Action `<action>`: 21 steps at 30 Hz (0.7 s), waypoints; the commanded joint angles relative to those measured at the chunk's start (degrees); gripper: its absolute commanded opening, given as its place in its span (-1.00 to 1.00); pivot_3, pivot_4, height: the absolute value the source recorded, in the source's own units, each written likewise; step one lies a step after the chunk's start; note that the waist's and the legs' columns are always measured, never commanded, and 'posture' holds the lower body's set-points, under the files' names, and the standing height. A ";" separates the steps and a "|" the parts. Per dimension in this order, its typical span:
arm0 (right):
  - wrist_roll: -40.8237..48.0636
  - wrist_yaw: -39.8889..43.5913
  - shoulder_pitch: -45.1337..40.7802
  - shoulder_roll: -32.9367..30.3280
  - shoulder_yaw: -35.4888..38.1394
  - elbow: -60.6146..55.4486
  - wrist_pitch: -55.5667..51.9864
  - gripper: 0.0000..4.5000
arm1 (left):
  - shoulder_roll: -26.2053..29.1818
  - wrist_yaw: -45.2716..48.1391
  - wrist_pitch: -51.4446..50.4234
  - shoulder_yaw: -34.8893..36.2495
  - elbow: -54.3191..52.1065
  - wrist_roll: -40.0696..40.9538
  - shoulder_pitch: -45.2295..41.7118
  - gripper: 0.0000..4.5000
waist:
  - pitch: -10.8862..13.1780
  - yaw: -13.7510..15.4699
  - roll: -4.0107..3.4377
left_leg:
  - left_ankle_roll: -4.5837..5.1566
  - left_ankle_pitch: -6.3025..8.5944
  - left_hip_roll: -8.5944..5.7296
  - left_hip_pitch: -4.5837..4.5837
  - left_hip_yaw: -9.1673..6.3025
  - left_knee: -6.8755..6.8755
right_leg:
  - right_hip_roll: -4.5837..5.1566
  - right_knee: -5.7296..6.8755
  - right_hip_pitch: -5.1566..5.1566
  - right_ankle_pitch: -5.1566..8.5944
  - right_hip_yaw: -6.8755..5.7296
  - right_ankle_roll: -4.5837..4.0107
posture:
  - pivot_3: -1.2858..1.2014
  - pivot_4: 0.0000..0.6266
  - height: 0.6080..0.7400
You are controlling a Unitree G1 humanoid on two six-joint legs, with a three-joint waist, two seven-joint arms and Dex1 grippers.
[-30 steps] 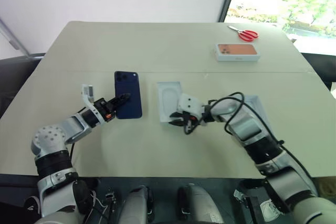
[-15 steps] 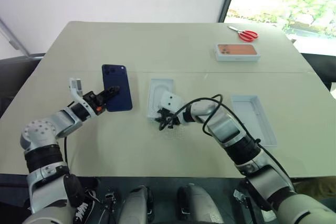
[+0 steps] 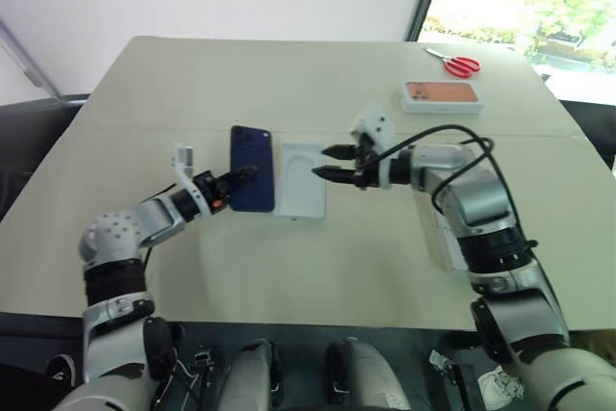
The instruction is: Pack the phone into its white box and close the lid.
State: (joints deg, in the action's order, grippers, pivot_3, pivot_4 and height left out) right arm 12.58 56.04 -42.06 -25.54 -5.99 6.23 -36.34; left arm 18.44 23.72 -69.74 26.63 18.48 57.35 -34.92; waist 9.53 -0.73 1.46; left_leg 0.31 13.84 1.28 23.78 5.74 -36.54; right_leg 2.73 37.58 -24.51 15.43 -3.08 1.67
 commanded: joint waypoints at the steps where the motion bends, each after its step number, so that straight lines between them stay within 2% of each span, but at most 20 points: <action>1: 4.01 3.03 1.88 -2.75 3.89 -0.64 1.46 0.05 | -1.03 -1.46 0.88 -0.52 0.45 -0.55 -3.45 -1.00 | 0.00 -0.18 0.00 | 0.01 -0.01 0.00 0.00 0.01 0.02 | -0.01 0.00 -0.01 0.00 0.00 0.00 | 0.03 -0.52 1.00; 5: 9.52 5.41 5.27 -4.50 8.45 -2.60 1.07 0.05 | -3.48 -2.95 2.90 -2.76 1.92 -3.21 -5.39 -1.00 | 0.01 -0.15 -0.01 | 0.03 -0.03 0.03 -0.03 0.07 0.16 | -0.10 -0.01 -0.04 0.00 -0.03 0.02 | 0.03 -0.52 1.00; 10: 6.45 4.12 7.71 -5.86 6.28 -1.64 6.95 0.05 | -4.42 -2.41 4.41 -3.59 6.90 -5.72 -8.54 -1.00 | 0.02 -0.18 0.00 | 0.12 -0.07 0.06 0.05 0.10 -0.06 | -0.16 0.03 -0.02 0.00 -0.09 0.06 | 0.03 -0.52 1.00; 16: 6.30 2.17 7.92 -4.70 5.11 -1.99 7.95 0.05 | -5.66 -0.29 2.20 -4.18 7.44 -5.57 -8.92 -1.00 | 0.03 0.02 0.02 | 0.17 -0.04 0.13 0.12 0.08 -0.62 | -0.17 0.42 -0.01 0.01 -0.11 0.09 | 0.03 -0.52 1.00; 18: 6.01 1.73 8.09 -4.64 4.50 -1.99 8.55 0.08 | -6.14 -0.23 1.46 -4.65 6.67 -5.55 -8.62 -0.55 | 0.03 0.03 0.02 | 0.17 -0.04 0.13 0.12 0.08 -0.64 | -0.17 0.44 -0.01 0.01 -0.11 0.10 | 0.03 -0.52 1.00; 19: 5.85 1.58 8.13 -4.59 4.13 -1.94 8.90 0.08 | -6.31 -0.15 1.35 -4.80 6.52 -5.70 -8.61 -0.41 | 0.03 0.04 0.02 | 0.17 -0.04 0.13 0.12 0.08 -0.64 | -0.17 0.44 -0.01 0.01 -0.11 0.09 | 0.03 -0.52 1.00; 21: 5.75 1.31 8.12 -4.45 3.69 -1.85 9.22 0.08 | -6.54 -0.78 1.75 -4.54 7.20 -6.40 -9.03 0.05 | 0.03 0.05 0.02 | 0.17 -0.05 0.14 0.13 0.08 -0.63 | -0.17 0.43 -0.01 0.01 -0.11 0.10 | 0.03 -0.52 1.00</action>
State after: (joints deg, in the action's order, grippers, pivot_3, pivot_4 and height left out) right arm 18.26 57.65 -33.55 -30.25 -2.41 6.31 -28.25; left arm 12.05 22.37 -68.31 21.58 26.91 50.43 -42.37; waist 9.56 -0.68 1.48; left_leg 0.48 13.80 1.41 23.91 5.82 -37.16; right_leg 2.56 38.01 -24.52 15.44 -3.19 1.77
